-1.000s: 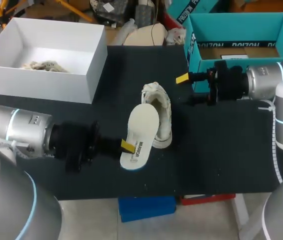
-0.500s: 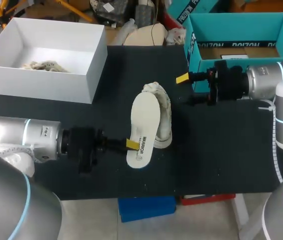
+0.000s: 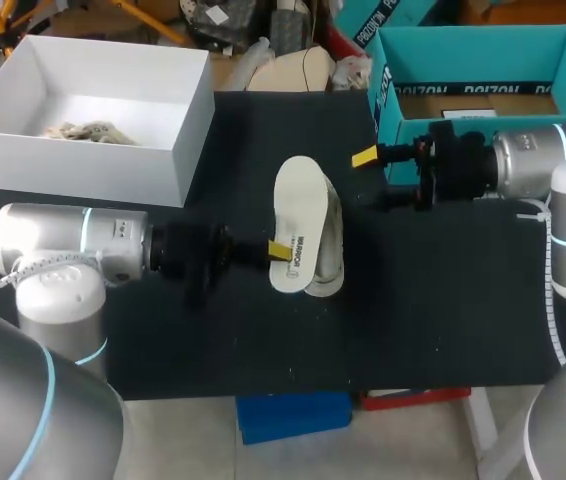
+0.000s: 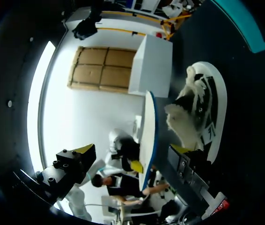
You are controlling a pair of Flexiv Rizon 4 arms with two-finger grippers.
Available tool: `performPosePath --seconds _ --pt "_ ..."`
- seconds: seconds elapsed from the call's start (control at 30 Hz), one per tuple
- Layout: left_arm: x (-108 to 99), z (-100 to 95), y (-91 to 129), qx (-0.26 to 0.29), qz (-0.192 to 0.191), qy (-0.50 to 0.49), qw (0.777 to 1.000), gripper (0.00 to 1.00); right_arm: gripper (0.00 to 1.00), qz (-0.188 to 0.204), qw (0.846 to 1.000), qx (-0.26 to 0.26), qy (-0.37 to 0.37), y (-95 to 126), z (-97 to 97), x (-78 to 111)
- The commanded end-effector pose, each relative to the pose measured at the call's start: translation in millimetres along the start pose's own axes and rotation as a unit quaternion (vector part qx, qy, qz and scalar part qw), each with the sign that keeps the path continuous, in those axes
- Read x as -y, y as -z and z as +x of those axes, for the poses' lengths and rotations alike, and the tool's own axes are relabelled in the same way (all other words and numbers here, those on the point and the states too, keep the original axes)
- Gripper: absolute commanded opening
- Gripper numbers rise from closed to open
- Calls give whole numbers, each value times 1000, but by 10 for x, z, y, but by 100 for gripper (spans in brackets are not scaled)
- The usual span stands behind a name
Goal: Take the shoe out of the shoebox, open the shoe tongue, remove and reinsert the insole, then place the shoe into the shoebox
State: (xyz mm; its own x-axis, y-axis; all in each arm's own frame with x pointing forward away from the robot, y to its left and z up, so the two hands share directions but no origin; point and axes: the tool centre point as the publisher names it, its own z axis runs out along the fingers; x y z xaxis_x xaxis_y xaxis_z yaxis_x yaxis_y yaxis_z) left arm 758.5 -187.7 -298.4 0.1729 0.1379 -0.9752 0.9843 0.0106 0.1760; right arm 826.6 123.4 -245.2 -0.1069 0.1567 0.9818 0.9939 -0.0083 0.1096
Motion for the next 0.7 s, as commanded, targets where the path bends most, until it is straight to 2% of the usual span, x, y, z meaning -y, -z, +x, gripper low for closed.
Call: performPosePath --seconds 0.03,0.33,0.7 --pt "-157 20 -80 6 4 3 1000 0 100 -1 1000 0 0 -8 -6 5" --pt "-21 -82 -5 3 9 0 1000 0 100 -1 1000 0 0 -8 -6 5" --pt "-21 -82 -5 3 9 0 1000 0 100 2 1000 -1 2 -31 -18 -4"
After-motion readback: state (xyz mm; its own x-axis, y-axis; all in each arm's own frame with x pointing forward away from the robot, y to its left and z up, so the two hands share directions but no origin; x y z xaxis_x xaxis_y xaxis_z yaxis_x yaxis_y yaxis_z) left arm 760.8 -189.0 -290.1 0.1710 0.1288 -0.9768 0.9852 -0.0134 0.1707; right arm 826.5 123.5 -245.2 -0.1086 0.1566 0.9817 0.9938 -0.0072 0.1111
